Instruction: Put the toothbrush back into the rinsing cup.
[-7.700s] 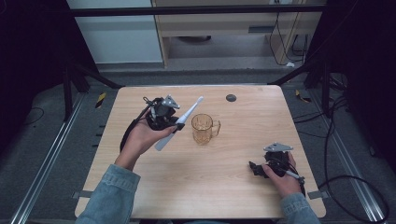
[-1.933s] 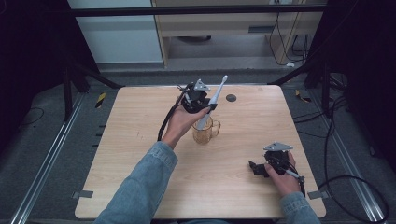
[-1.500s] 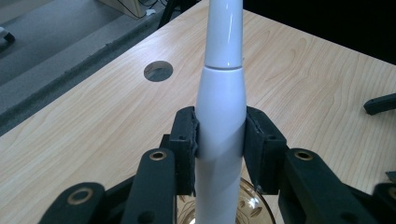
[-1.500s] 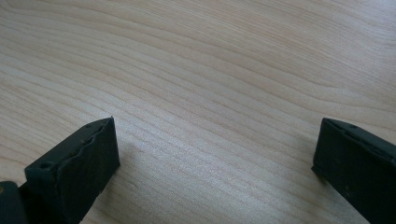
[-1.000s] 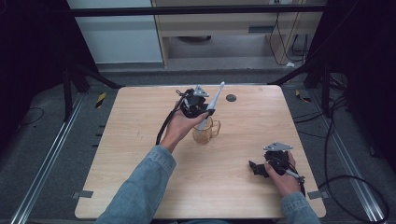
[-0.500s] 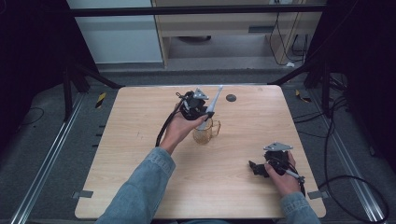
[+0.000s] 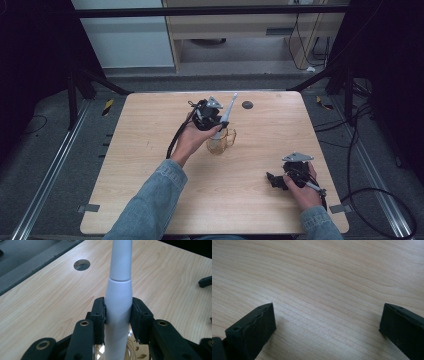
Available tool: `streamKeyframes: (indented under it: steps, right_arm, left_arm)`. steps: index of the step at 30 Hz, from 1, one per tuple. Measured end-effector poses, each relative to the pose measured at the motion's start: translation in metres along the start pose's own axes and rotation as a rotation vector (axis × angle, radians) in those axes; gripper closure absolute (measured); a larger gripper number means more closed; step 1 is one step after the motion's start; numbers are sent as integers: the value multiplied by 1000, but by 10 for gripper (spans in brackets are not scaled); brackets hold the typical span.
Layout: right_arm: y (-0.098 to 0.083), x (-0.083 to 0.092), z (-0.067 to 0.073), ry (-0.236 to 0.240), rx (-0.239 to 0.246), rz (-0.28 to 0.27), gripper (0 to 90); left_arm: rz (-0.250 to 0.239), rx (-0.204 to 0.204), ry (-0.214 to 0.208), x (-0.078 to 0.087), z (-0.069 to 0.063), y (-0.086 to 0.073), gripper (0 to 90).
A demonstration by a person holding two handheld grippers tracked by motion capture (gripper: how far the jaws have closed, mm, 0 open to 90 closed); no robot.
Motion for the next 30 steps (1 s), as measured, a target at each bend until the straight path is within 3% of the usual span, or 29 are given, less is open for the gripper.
streamKeyframes:
  steps: [30]
  right_arm:
    - [0,0,0,0,1,-1,3]
  left_arm:
    - [27,13,3,-6,4,-11,661]
Point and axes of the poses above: each handheld gripper's, and its own axes: x roughly backward along the jaws, y roughly out of its top, z roughly to its left, the point moved 5 cm from there along -x, roughly forward along the jaws, and after that the axes turned 6 degrees about x, right-handed, at the moved point
